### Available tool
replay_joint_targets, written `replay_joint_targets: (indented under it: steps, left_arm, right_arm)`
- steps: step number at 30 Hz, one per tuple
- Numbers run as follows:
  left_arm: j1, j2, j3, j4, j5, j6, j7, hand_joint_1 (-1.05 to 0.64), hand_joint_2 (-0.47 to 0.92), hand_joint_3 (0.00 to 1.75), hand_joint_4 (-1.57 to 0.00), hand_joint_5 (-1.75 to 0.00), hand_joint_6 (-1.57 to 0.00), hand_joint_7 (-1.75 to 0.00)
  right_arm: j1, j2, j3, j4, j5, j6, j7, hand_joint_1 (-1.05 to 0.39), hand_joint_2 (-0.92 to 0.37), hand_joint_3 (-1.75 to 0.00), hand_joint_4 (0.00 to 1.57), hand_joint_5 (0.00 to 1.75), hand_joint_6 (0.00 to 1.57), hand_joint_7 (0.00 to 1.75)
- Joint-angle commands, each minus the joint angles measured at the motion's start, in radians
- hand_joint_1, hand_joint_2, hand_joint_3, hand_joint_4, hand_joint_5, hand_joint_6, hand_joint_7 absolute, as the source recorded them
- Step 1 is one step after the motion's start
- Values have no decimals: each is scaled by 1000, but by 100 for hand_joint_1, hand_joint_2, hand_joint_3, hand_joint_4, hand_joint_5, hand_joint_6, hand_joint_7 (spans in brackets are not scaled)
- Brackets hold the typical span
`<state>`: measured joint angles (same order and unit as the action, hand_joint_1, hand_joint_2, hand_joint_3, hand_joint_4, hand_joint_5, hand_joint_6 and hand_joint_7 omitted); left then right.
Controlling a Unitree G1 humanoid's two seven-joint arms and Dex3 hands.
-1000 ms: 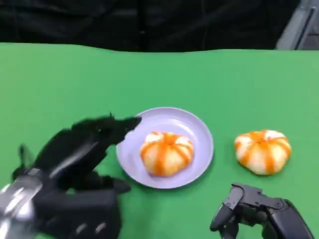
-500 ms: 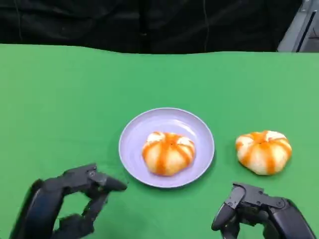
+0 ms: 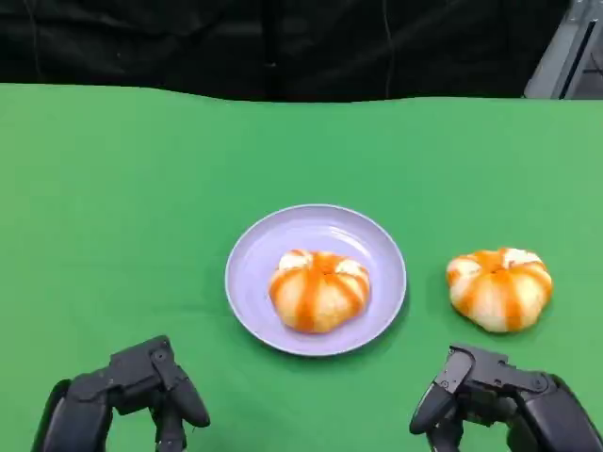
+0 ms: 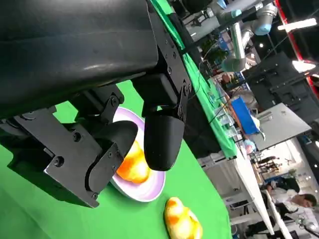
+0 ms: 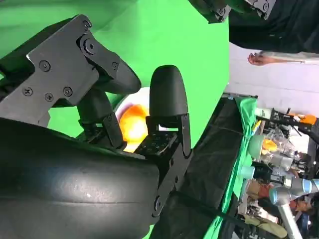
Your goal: Grasp the bread from the table and place it into the plate.
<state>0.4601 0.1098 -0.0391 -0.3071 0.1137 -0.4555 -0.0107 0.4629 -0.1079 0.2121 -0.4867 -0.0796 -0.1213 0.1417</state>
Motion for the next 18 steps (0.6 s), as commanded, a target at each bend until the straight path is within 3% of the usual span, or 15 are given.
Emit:
replay_joint_targets:
  steps: [1,18]
  left_arm:
    - [-18,-9,-5,40,-34,-14,-15,4,31,155,-96,-171,-85,-158]
    - [-52,-13,-10,118,-34,-80,-21,4,30,152,-103,-168,-90,-153]
  right_arm:
    - [2,-10,-14,11,17,-15,4,-3,-39,-127,75,167,76,137]
    - [10,-13,-20,36,12,-59,3,-1,-39,-126,76,169,76,139]
